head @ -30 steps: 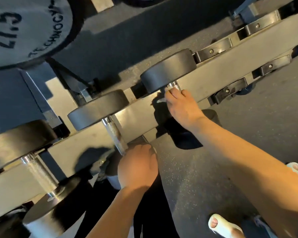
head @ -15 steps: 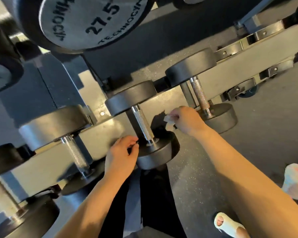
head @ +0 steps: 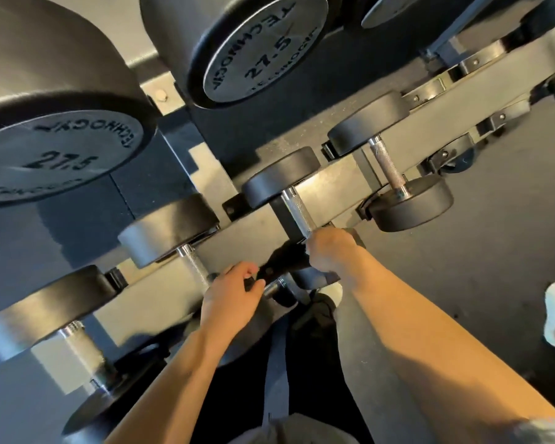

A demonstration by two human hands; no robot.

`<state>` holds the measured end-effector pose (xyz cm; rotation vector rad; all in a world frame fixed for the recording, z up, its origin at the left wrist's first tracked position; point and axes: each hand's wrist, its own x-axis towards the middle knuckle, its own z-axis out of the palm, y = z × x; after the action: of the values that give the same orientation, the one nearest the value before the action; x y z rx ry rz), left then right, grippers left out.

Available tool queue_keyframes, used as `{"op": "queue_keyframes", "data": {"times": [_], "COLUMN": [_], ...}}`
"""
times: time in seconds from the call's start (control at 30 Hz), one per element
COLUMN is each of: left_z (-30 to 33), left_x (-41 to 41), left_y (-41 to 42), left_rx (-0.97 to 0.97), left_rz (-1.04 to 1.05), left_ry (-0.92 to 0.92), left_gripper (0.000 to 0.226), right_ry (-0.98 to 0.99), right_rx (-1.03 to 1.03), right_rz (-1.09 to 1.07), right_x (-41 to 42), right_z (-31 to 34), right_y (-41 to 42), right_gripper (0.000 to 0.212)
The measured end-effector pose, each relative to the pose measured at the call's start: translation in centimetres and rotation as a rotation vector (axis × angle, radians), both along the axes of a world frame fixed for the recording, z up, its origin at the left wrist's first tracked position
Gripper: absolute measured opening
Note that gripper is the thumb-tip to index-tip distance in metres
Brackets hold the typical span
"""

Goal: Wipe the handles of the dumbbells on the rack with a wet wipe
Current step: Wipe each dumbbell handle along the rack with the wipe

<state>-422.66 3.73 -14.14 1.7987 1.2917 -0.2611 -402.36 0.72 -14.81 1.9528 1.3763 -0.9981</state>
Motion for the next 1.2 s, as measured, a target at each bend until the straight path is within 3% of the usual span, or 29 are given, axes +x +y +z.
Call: {"op": "queue_keyframes", "data": {"times": [0.2,0.33,0.4,0.6,0.83,1.0,1.2], "left_z": [0.1,-1.5,-2.5,-3.1,-2.7,-3.1,-2.7], "left_x": [2.6,6.3,8.1,9.6,10.1,9.3,9.1], "left_y": [-0.4,-1.6,-2.3,-3.0,-2.1,-2.6,-2.8], "left_rx": [-0.088,-0.158,-0.128,-0.079,-0.134,-0.121,-0.099], "left_rz": [-0.084,-0.275,-0.355,-0.237,-0.184,-0.160,-0.090], "left_ry": [-0.041,0.068,0.134,0.191,0.173,0.170,0.160], "left_gripper": [0.035,0.061,0.055,0.048,0.050,0.058,0.059], "right_ry": [-0.045,-0.090,-0.124,-0.058,0.049,0.238,0.237], "right_rx": [-0.061,0.092,0.071,0.128,0.185,0.068,0.047], "right_rz": [0.076,0.077,0.059,-0.124,0.064,0.000,-0.117], "right_x": [-1.2,2.4,4.0,3.0,1.9,4.4,5.7], "right_z": [-0.6,-0.4,-0.4,-1.5,-1.3,-1.4,-2.7], "right_y": [-0.3,-0.6,-0.3,0.7,0.1,-0.2,1.5], "right_gripper": [0.058,0.046,0.036,0.029,0.026,0.024,0.028]}}
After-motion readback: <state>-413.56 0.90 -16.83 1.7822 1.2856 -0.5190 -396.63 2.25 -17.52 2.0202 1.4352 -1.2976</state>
